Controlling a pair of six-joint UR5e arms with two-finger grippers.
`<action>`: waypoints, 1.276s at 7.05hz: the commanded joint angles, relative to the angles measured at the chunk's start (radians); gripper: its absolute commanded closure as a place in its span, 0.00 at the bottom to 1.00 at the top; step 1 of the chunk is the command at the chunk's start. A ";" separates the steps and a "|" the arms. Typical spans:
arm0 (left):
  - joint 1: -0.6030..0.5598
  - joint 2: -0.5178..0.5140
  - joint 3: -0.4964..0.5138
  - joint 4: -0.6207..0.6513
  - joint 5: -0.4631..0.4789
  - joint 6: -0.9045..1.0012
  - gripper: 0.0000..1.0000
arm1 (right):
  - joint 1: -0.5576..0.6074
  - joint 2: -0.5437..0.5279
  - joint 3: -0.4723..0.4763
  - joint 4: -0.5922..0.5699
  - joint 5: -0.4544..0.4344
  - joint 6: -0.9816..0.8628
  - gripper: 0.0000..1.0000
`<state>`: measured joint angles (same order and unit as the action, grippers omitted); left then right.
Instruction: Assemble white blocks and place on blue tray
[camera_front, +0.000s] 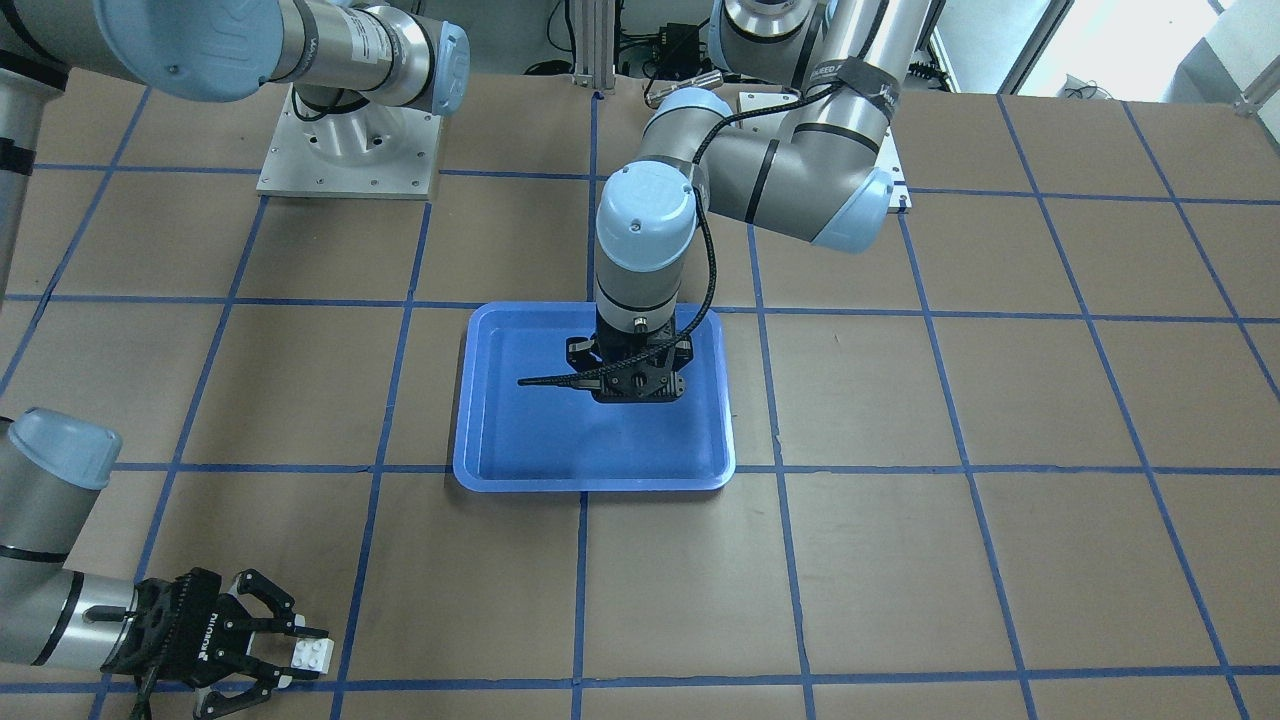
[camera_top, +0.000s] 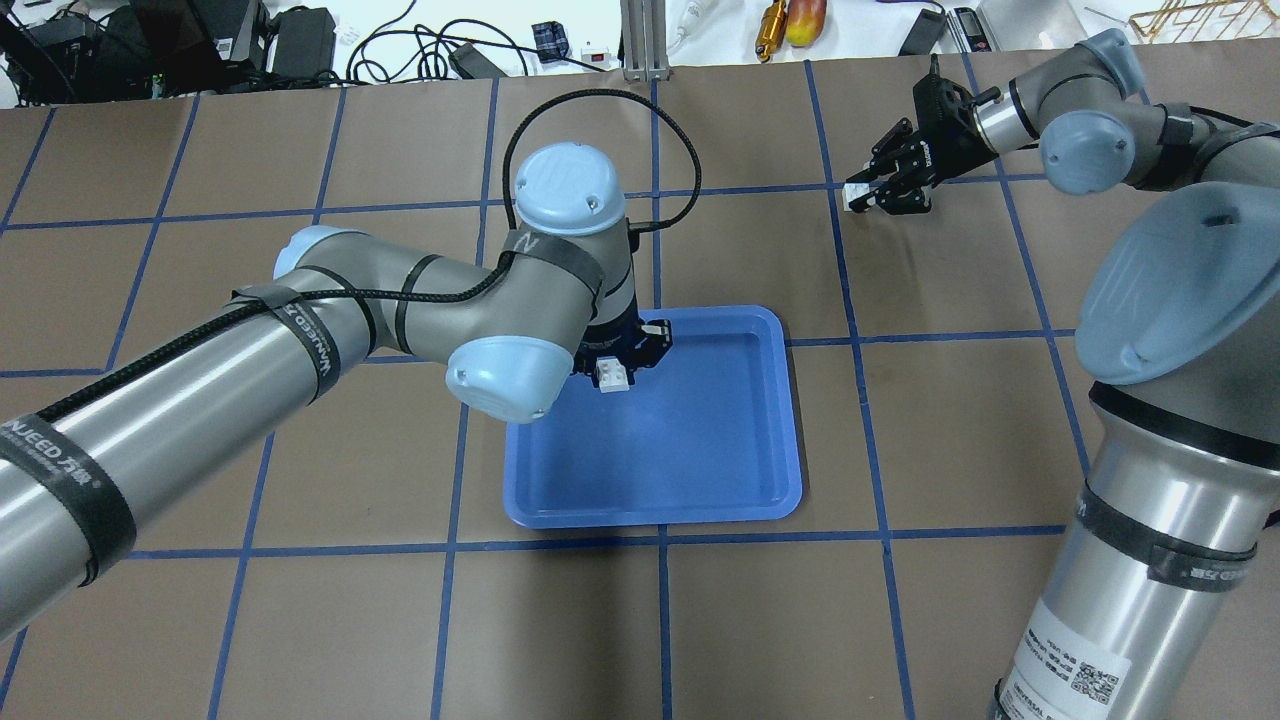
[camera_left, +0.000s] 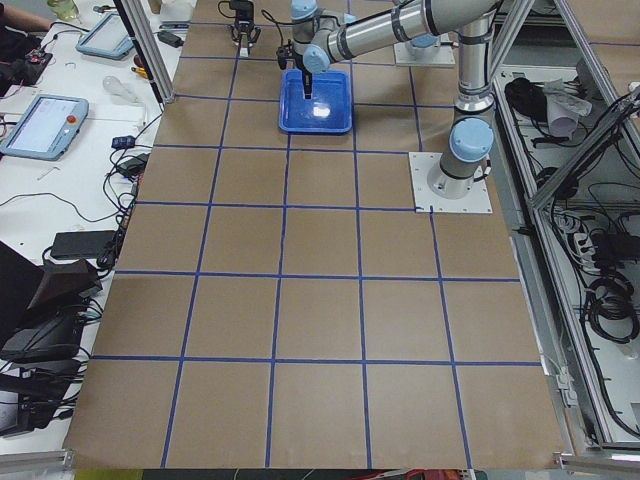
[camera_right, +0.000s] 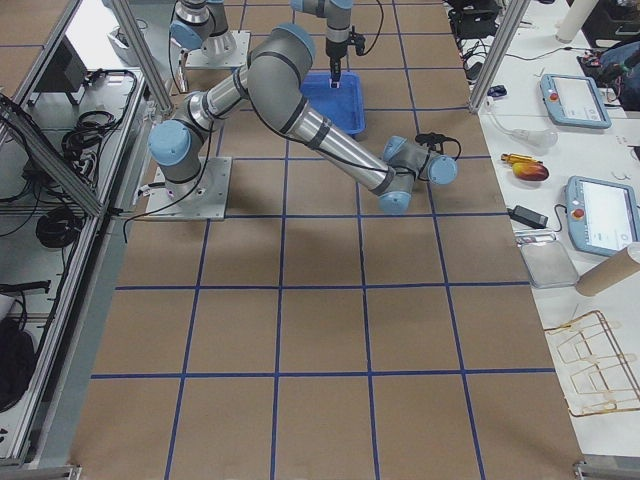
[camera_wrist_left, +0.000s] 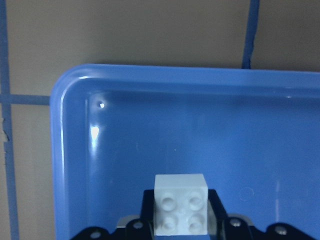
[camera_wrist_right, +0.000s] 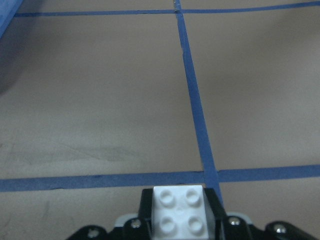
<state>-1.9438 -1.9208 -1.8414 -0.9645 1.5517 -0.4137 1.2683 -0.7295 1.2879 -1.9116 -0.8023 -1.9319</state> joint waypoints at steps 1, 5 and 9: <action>-0.033 -0.021 -0.051 0.087 -0.002 -0.010 0.73 | 0.014 -0.100 0.011 0.047 -0.002 0.008 0.85; -0.063 -0.046 -0.065 0.082 -0.036 -0.034 0.25 | 0.123 -0.377 0.254 0.118 -0.117 0.010 0.83; -0.052 -0.053 -0.061 0.084 -0.028 -0.022 0.19 | 0.163 -0.619 0.626 0.034 -0.051 0.089 0.80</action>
<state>-1.9974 -1.9735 -1.9026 -0.8807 1.5225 -0.4345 1.4173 -1.2953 1.8274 -1.8380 -0.8886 -1.8719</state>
